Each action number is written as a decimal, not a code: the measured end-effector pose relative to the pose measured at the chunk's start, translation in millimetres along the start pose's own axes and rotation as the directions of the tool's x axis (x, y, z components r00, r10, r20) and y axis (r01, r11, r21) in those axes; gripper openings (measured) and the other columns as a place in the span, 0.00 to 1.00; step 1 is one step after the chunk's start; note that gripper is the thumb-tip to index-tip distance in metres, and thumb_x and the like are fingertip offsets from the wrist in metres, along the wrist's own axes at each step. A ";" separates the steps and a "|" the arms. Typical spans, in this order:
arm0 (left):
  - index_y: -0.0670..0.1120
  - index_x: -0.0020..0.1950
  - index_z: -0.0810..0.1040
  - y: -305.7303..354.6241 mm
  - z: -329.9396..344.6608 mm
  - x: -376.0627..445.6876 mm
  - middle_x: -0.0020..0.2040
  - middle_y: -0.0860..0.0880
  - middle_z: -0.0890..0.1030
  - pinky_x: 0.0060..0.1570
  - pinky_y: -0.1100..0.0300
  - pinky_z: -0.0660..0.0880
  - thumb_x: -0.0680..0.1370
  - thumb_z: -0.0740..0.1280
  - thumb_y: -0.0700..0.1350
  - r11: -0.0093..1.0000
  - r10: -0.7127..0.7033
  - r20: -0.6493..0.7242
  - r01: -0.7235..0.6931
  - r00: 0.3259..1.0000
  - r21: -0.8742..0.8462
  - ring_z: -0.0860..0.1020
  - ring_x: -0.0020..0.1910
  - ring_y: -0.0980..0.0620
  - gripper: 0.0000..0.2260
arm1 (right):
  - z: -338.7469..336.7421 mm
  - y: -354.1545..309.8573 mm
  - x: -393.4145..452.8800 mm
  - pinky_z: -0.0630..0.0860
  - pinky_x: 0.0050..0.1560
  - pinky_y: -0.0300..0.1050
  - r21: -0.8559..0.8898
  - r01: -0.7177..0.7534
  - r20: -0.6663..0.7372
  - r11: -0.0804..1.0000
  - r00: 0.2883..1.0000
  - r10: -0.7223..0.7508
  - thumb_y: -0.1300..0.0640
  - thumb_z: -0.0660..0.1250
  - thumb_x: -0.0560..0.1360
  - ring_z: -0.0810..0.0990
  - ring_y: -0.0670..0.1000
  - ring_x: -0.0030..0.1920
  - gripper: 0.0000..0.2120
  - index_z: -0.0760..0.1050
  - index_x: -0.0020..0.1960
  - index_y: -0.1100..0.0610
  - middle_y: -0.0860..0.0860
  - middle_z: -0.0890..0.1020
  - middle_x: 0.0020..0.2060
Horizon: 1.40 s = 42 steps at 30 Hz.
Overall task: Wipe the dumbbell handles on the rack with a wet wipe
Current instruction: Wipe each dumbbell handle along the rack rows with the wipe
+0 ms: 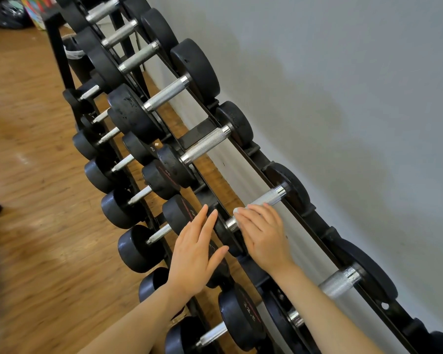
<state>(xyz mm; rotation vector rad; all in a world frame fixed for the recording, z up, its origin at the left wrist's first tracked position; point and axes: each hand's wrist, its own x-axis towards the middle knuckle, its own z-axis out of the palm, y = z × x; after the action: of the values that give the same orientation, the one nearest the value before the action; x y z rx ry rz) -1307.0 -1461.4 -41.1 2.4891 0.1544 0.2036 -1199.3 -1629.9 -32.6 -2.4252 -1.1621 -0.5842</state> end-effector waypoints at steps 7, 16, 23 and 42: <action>0.62 0.78 0.41 1.6 -3.4 0.6 0.80 0.56 0.48 0.73 0.56 0.49 0.78 0.51 0.67 0.999 -0.006 0.006 0.006 1.000 0.037 0.47 0.75 0.61 0.32 | -6.1 3.7 7.4 0.61 0.71 0.51 -0.054 -0.038 0.025 0.998 0.999 0.040 0.56 0.61 0.77 0.74 0.52 0.63 0.15 0.80 0.59 0.57 0.51 0.83 0.56; 0.60 0.78 0.44 4.3 -6.4 2.3 0.80 0.55 0.50 0.74 0.54 0.52 0.78 0.51 0.67 0.999 -0.002 0.012 0.001 1.000 0.038 0.51 0.76 0.58 0.32 | -2.6 -4.6 9.9 0.63 0.70 0.57 -0.070 -0.023 0.093 0.997 0.995 0.030 0.55 0.60 0.78 0.74 0.53 0.63 0.14 0.80 0.58 0.56 0.50 0.82 0.56; 0.58 0.79 0.47 5.3 -5.4 1.3 0.80 0.54 0.52 0.72 0.53 0.55 0.78 0.53 0.66 0.999 0.000 0.003 0.000 1.000 0.050 0.59 0.76 0.51 0.32 | -2.2 -2.4 12.3 0.57 0.71 0.61 -0.098 0.089 0.165 0.991 0.984 -0.072 0.54 0.59 0.78 0.72 0.52 0.64 0.14 0.80 0.58 0.53 0.47 0.82 0.56; 0.61 0.78 0.42 1.2 -2.3 0.6 0.80 0.56 0.48 0.72 0.57 0.54 0.78 0.51 0.68 0.999 -0.006 0.028 0.005 1.000 0.045 0.60 0.77 0.49 0.33 | 0.5 9.8 17.3 0.56 0.72 0.64 -0.138 0.160 0.226 0.977 0.966 -0.126 0.53 0.65 0.77 0.74 0.54 0.64 0.12 0.78 0.60 0.51 0.47 0.81 0.55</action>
<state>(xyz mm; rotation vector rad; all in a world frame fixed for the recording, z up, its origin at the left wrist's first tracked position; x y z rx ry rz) -1306.7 -1460.9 -38.5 2.5346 0.1555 0.1642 -1181.6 -1624.3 -25.6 -2.6039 -1.4398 -0.4775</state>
